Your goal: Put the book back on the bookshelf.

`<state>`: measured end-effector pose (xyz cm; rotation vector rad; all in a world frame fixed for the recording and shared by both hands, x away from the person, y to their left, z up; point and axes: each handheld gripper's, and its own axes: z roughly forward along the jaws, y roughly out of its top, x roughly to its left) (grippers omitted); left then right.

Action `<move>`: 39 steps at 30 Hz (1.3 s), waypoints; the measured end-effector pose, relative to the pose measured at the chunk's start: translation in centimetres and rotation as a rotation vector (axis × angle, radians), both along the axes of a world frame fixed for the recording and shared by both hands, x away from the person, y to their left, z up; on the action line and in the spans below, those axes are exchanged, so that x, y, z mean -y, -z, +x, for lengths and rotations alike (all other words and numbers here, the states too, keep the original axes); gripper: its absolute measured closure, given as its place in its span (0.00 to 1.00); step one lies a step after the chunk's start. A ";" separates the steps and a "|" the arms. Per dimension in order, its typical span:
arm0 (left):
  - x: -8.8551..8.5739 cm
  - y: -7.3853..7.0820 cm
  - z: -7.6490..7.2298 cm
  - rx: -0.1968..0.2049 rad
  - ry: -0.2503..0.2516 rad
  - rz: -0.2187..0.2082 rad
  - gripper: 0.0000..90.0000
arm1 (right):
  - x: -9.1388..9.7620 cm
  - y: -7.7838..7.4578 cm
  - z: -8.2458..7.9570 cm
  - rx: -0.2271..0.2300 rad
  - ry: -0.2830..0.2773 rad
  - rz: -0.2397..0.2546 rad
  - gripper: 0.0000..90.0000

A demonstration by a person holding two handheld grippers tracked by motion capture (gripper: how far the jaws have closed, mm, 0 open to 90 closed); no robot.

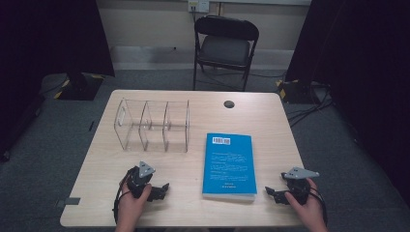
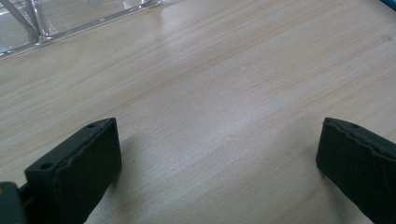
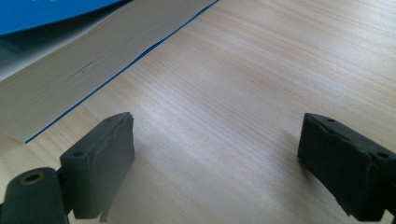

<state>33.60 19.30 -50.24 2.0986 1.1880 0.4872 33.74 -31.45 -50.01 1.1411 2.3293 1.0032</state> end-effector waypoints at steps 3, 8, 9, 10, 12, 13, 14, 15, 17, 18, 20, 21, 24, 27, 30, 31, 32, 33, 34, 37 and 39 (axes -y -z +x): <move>0.0 0.0 0.0 0.000 0.000 0.000 0.00 | 0.0 0.0 0.0 0.000 -0.002 0.000 0.12; -0.1 0.0 0.0 -0.001 0.007 0.003 0.00 | 0.0 0.0 0.0 0.000 -0.003 0.000 0.12; -0.1 0.0 0.0 0.003 0.012 0.000 0.00 | 0.0 0.0 0.0 0.000 -0.003 0.000 0.12; -0.1 0.0 0.0 0.002 0.014 0.000 0.00 | 0.0 0.0 0.0 0.000 -0.003 0.000 0.12; -0.1 0.0 0.0 -0.002 0.018 -0.001 0.00 | 0.0 0.0 0.0 0.000 -0.003 0.000 0.12; -0.2 -0.1 -0.1 -0.009 0.029 0.006 0.00 | 0.0 0.0 0.0 0.000 -0.002 0.000 0.12; -0.1 -0.2 -0.1 -0.015 0.037 0.009 0.00 | 0.0 0.0 0.0 0.000 -0.003 0.000 0.12; -0.1 -0.2 -0.2 -0.020 0.043 0.012 0.00 | 0.0 0.0 0.0 0.001 -0.004 0.000 0.12; 0.0 -0.3 -0.2 -0.024 0.047 0.012 0.02 | 0.0 0.0 0.0 0.000 -0.004 0.001 0.12; 0.0 -0.4 -0.2 -0.025 0.052 0.013 0.04 | 0.0 0.0 0.0 0.000 -0.004 0.000 0.12; 0.2 -0.7 -0.3 -0.013 0.060 0.002 0.18 | 0.0 0.0 0.0 0.000 -0.003 0.000 0.12; 0.3 -0.8 -0.3 -0.016 0.068 0.000 0.23 | 0.0 0.0 0.0 0.000 -0.002 0.000 0.12; 0.9 -1.0 -0.4 -0.015 0.090 0.003 0.19 | 0.0 0.0 -0.1 0.003 0.000 -0.001 0.13; 1.4 -1.3 -0.5 -0.013 0.113 -0.001 0.18 | -0.1 -0.1 -0.2 0.004 0.004 0.001 0.15; 2.0 -1.6 -0.7 -0.012 0.139 -0.006 0.18 | -0.4 -0.3 -0.4 0.002 -0.018 -0.018 0.15; 2.3 -1.6 -0.8 -0.016 0.151 -0.017 0.18 | -0.5 -0.3 -0.4 0.003 -0.027 -0.026 0.15; 2.5 -1.6 -0.8 -0.013 0.161 -0.018 0.18 | -0.7 -0.4 -0.5 0.003 -0.041 -0.029 0.15; 2.6 -1.7 -0.9 -0.018 0.173 -0.025 0.18 | -0.8 -0.4 -0.6 0.004 -0.045 -0.028 0.15; 2.9 -1.7 -0.9 -0.026 0.185 -0.036 0.18 | -0.9 -0.5 -0.6 0.005 -0.054 -0.020 0.15; 3.4 -1.7 -1.2 -0.043 0.208 -0.047 0.18 | -1.2 -0.9 -0.7 0.000 -0.085 0.000 0.15; 3.7 -1.6 -1.3 -0.055 0.221 -0.059 0.18 | -1.4 -1.0 -0.8 0.003 -0.105 -0.002 0.15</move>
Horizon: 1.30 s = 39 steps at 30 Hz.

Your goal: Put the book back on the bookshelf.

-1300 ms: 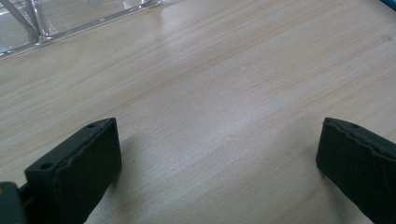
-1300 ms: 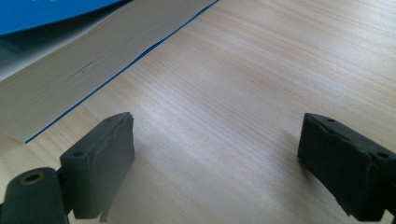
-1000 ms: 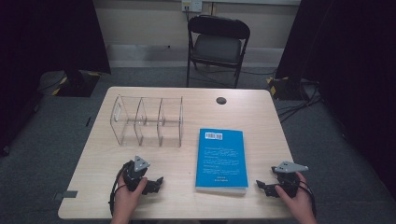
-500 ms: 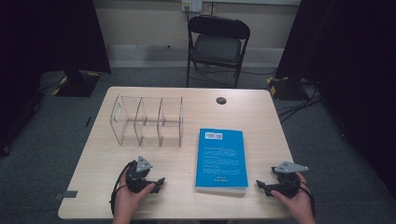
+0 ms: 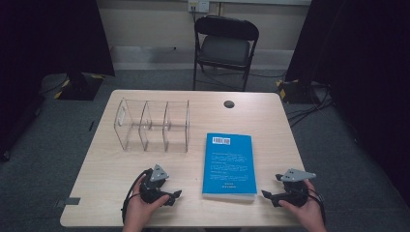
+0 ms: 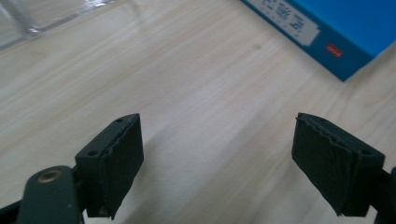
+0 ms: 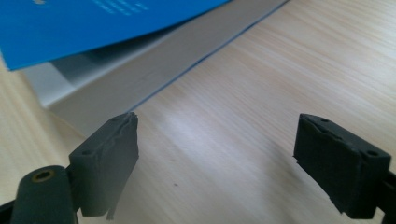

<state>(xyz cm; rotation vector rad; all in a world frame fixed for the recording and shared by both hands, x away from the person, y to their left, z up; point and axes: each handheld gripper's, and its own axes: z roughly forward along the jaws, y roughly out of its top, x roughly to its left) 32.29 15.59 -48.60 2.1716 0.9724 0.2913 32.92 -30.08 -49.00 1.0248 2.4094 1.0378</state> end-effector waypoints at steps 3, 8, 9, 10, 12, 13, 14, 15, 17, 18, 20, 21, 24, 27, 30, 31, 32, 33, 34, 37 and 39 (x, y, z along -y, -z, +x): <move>0.7 0.0 -0.2 0.001 0.024 -0.010 0.18 | -0.4 0.1 -0.1 -0.019 -0.034 0.035 0.15; 1.8 0.1 -0.4 0.001 0.058 -0.006 0.18 | -1.2 0.2 -0.4 -0.030 -0.065 0.041 0.15; 1.9 0.1 -0.4 0.003 0.069 0.009 0.18 | -1.4 0.1 -0.5 -0.029 -0.073 0.044 0.15; 2.1 0.1 -0.4 0.003 0.079 0.002 0.19 | -1.5 0.1 -0.5 -0.031 -0.082 0.046 0.16; 2.4 0.1 -0.4 -0.007 0.088 -0.009 0.19 | -1.7 0.1 -0.7 -0.016 -0.083 0.026 0.16; 2.5 0.1 -0.4 -0.006 0.097 -0.007 0.18 | -1.7 0.1 -0.7 -0.018 -0.084 0.029 0.16; 2.5 0.2 -0.4 -0.001 0.098 -0.003 0.19 | -1.6 0.1 -0.7 -0.032 -0.089 0.035 0.16; 2.6 0.1 -0.4 -0.002 0.098 -0.005 0.19 | -1.5 0.1 -0.8 -0.037 -0.085 0.026 0.16; 2.8 0.1 -0.4 -0.003 0.103 -0.014 0.19 | -1.2 0.1 -1.0 -0.043 -0.086 0.012 0.16; 2.9 0.1 -0.4 -0.004 0.106 -0.015 0.19 | -1.1 0.1 -1.1 -0.044 -0.101 0.018 0.16; 3.0 0.1 -0.4 -0.003 0.115 -0.016 0.19 | -1.2 -0.1 -1.4 -0.046 -0.117 0.020 0.16; 3.1 0.1 -0.4 -0.005 0.121 -0.007 0.19 | -1.3 -0.1 -1.5 -0.044 -0.126 0.012 0.16; 3.3 0.1 -0.5 -0.006 0.122 -0.007 0.19 | -1.8 0.0 -1.7 -0.053 -0.124 0.007 0.16; 3.4 0.1 -0.6 -0.001 0.130 -0.015 0.19 | -2.9 0.1 -1.9 -0.044 -0.156 0.004 0.16; 3.5 0.0 -0.6 -0.003 0.127 -0.015 0.19 | -3.5 0.4 -1.8 -0.039 -0.147 0.010 0.16; 3.5 0.0 -0.6 -0.002 0.126 -0.014 0.19 | -3.7 0.5 -1.8 -0.037 -0.147 0.015 0.16; 3.4 0.0 -0.6 -0.002 0.126 -0.016 0.19 | -3.9 0.5 -1.8 -0.040 -0.146 0.025 0.16; 3.4 0.0 -0.6 -0.003 0.127 -0.015 0.19 | -4.0 0.6 -1.8 -0.040 -0.146 0.031 0.16; 3.4 0.0 -0.6 -0.001 0.128 -0.010 0.19 | -4.2 0.7 -1.8 -0.040 -0.147 0.032 0.16; 3.5 0.1 -0.6 -0.003 0.131 -0.008 0.19 | -4.7 0.9 -1.8 -0.028 -0.134 0.033 0.15; 3.5 0.1 -0.5 0.000 0.133 -0.008 0.19 | -4.9 0.9 -1.7 -0.025 -0.127 0.029 0.15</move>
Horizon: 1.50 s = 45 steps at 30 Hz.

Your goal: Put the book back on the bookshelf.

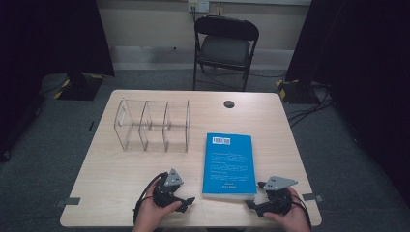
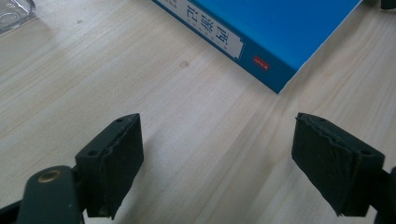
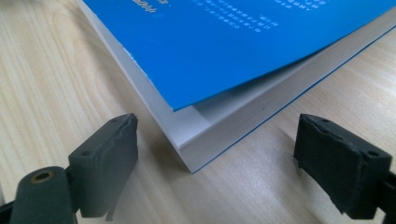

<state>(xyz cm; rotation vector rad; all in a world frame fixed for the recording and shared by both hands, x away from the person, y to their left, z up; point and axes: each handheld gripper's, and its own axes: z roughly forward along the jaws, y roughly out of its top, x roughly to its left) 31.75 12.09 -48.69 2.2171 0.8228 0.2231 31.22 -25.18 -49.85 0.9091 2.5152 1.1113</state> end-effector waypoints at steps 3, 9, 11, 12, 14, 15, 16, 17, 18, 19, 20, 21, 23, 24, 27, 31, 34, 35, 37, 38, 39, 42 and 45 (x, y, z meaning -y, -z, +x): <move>0.1 0.0 0.0 0.004 0.000 0.007 0.19 | -0.2 0.1 0.0 0.023 0.008 -0.019 0.18; 0.1 0.1 -0.1 0.000 0.002 0.015 0.19 | -0.6 0.1 -0.2 0.027 0.026 -0.016 0.22; 0.0 0.1 -0.1 0.000 0.005 0.016 0.19 | -0.9 0.1 -0.3 0.033 0.027 -0.006 0.25; 0.1 0.1 -0.1 0.000 0.004 0.015 0.19 | -1.0 0.1 -0.4 0.028 0.034 -0.006 0.25; 0.1 0.1 -0.1 0.000 0.004 0.015 0.19 | -1.0 0.0 -0.4 0.028 0.034 -0.008 0.28; 0.1 0.1 -0.1 -0.001 0.005 0.015 0.19 | -1.0 0.0 -0.5 0.031 0.034 -0.006 0.28; 0.1 0.1 -0.1 0.001 0.006 0.015 0.19 | -1.0 0.0 -0.5 0.031 0.037 -0.001 0.29; 0.2 0.0 -0.1 0.002 0.008 0.016 0.19 | -1.0 0.0 -0.5 0.032 0.037 -0.003 0.29; 0.2 0.0 -0.1 0.003 0.010 0.015 0.19 | -1.1 0.0 -0.5 0.032 0.038 -0.003 0.29; 0.2 0.0 -0.2 0.000 0.005 0.018 0.19 | -1.1 0.0 -0.5 0.030 0.039 -0.005 0.29; 0.2 0.0 -0.2 0.000 0.005 0.018 0.19 | -1.1 0.0 -0.5 0.030 0.039 -0.005 0.29; 0.2 0.0 -0.2 0.005 0.010 0.014 0.19 | -1.1 -0.1 -0.5 0.026 0.034 -0.011 0.30; 0.2 0.0 -0.2 0.002 0.008 0.016 0.19 | -1.1 -0.2 -0.5 0.027 0.037 -0.018 0.30; 0.3 0.0 -0.2 -0.001 0.007 0.012 0.19 | -1.1 -0.2 -0.4 0.025 0.036 -0.019 0.30; 0.3 0.0 -0.2 -0.001 0.008 0.011 0.19 | -1.1 -0.2 -0.4 0.024 0.032 -0.016 0.30; 0.4 0.1 -0.2 -0.001 0.018 0.010 0.19 | -1.1 -0.6 -0.5 0.029 0.028 -0.008 0.33; 0.5 0.2 -0.2 -0.005 0.023 0.017 0.19 | -1.1 -0.7 -0.6 0.022 0.033 -0.008 0.34; 0.6 0.2 -0.1 -0.002 0.027 0.014 0.19 | -1.2 -0.7 -0.6 0.032 0.029 -0.018 0.34; 0.6 0.1 -0.2 -0.006 0.023 0.015 0.19 | -1.2 -0.8 -0.6 0.031 0.029 -0.018 0.34; 0.6 0.2 -0.2 -0.003 0.023 0.004 0.19 | -1.2 -0.8 -0.6 0.030 0.030 -0.011 0.34; 0.6 0.1 -0.2 -0.004 0.025 0.006 0.19 | -1.2 -0.8 -0.6 0.032 0.030 -0.014 0.34; 0.6 0.1 -0.2 -0.004 0.026 0.005 0.19 | -1.2 -1.0 -0.6 0.037 0.029 -0.017 0.34; 0.7 0.1 -0.2 -0.003 0.030 0.006 0.19 | -1.2 -1.1 -0.6 0.045 0.030 -0.004 0.36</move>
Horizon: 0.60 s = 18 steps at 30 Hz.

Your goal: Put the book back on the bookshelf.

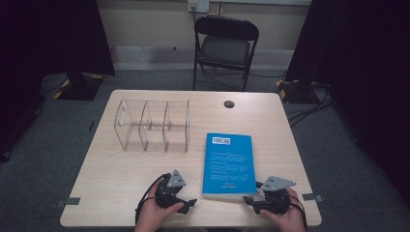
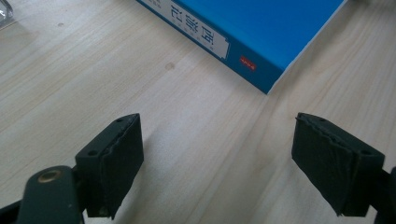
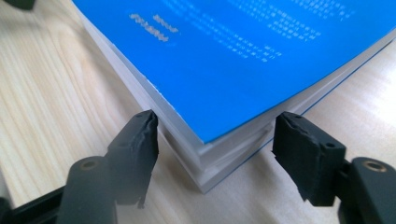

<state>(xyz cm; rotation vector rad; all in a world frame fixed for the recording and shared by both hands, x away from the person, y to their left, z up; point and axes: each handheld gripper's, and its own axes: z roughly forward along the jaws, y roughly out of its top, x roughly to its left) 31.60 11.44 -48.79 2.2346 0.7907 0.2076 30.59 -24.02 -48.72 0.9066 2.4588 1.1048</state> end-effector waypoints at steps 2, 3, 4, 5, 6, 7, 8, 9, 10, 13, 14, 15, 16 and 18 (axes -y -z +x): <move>0.1 0.0 0.0 -0.001 0.004 0.001 0.18 | 0.1 -0.3 0.0 0.014 0.002 0.016 0.39; 0.1 0.0 0.0 -0.003 0.004 0.010 0.18 | 0.1 -0.4 0.0 0.019 0.008 0.018 0.40; 0.1 0.0 -0.1 -0.006 0.003 0.010 0.19 | 0.1 -0.5 0.1 0.018 0.009 0.022 0.41; 0.2 0.0 -0.1 -0.008 0.007 0.006 0.18 | 0.1 -0.5 0.1 0.016 0.005 0.024 0.43; 0.2 0.1 -0.1 -0.007 0.007 0.004 0.18 | 0.0 -0.5 0.0 0.016 0.003 0.020 0.43; 0.2 0.1 -0.1 -0.008 0.006 0.003 0.18 | 0.0 -0.5 0.0 0.016 0.000 0.019 0.43; 0.2 0.1 -0.1 -0.008 0.006 0.004 0.18 | 0.0 -0.5 0.0 0.016 0.000 0.020 0.43; 0.2 0.0 -0.1 -0.007 0.007 0.006 0.18 | 0.0 -0.5 0.0 0.016 0.001 0.019 0.43; 0.1 0.0 -0.1 -0.009 0.006 0.004 0.18 | 0.1 -0.5 0.0 0.015 0.000 0.017 0.43; 0.1 0.0 -0.1 -0.009 0.004 0.013 0.18 | 0.1 -0.5 0.1 0.013 -0.004 0.017 0.43; 0.1 0.0 -0.1 -0.009 0.004 0.013 0.18 | 0.1 -0.4 0.1 0.011 -0.004 0.017 0.43; 0.1 0.0 -0.1 -0.009 0.004 0.012 0.18 | 0.1 -0.4 0.1 0.010 -0.005 0.018 0.43; 0.1 0.0 -0.1 -0.009 0.005 0.014 0.19 | 0.1 -0.3 0.1 0.007 -0.005 0.011 0.43; 0.1 0.0 -0.1 -0.007 0.009 0.003 0.18 | 0.1 -0.3 0.1 0.009 -0.007 0.010 0.42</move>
